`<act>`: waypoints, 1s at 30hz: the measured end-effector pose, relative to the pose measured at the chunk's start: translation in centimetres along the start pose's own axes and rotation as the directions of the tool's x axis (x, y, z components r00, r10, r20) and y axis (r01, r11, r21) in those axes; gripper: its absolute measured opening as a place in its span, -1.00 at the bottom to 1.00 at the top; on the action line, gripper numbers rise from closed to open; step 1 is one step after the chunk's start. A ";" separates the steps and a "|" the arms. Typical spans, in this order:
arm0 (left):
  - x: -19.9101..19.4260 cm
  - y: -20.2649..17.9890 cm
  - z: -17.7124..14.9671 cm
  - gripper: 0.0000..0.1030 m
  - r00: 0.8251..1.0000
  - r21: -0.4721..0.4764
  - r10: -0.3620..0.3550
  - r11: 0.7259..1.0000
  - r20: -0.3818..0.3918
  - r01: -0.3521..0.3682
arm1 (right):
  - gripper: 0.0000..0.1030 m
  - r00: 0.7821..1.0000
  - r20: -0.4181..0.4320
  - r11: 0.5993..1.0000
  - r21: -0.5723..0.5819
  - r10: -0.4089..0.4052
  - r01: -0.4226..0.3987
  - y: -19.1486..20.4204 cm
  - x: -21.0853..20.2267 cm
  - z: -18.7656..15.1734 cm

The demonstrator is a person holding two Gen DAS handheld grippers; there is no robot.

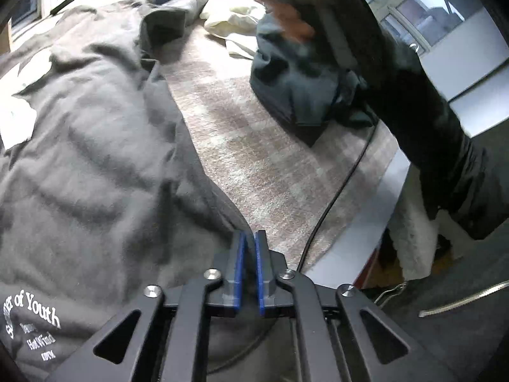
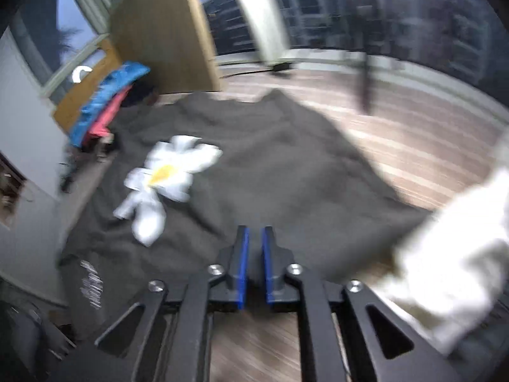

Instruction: Fold clothes

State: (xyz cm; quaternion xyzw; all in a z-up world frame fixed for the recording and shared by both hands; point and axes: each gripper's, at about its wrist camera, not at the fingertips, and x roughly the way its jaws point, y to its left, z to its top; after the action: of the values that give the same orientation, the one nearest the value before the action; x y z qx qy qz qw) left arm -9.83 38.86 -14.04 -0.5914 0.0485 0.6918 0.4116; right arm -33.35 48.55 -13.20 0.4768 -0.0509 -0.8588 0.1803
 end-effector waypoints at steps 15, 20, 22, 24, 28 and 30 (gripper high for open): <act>1.0 0.1 0.5 -0.74 0.999 -0.001 -0.013 1.000 -0.033 0.012 | -0.08 0.965 -0.025 0.936 0.251 0.262 -0.248 -2.3 1.9 -3.2; 2.9 0.4 1.3 -0.82 0.994 -0.011 0.097 0.995 -0.051 -0.097 | -0.16 0.986 0.027 0.957 0.239 0.162 -0.164 -1.9 3.7 -1.7; 3.1 0.3 1.1 -0.92 0.996 0.016 0.088 0.996 -0.033 -0.088 | -0.95 0.989 0.052 0.965 0.218 0.138 -0.146 -1.6 4.2 -1.2; 3.1 0.0 0.9 -0.94 0.997 0.045 0.074 0.996 -0.020 -0.073 | -0.93 0.992 0.062 0.971 0.208 0.112 -0.122 -1.5 3.8 -0.8; 2.2 0.5 1.1 -0.94 1.000 0.017 -0.012 1.000 0.002 0.012 | -0.92 0.982 0.187 0.997 0.077 -0.011 -0.003 0.2 -1.2 0.7; 3.3 0.9 1.2 -0.96 0.999 0.002 -0.019 1.000 -0.037 0.019 | -0.86 0.994 0.103 0.996 0.086 -0.030 0.021 -0.4 -0.2 1.4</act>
State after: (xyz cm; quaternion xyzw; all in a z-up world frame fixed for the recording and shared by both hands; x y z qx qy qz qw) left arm -11.15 40.63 -16.90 -0.6041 0.0512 0.6765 0.4181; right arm -34.55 48.87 -12.35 0.4391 -0.0906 -0.8819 0.1459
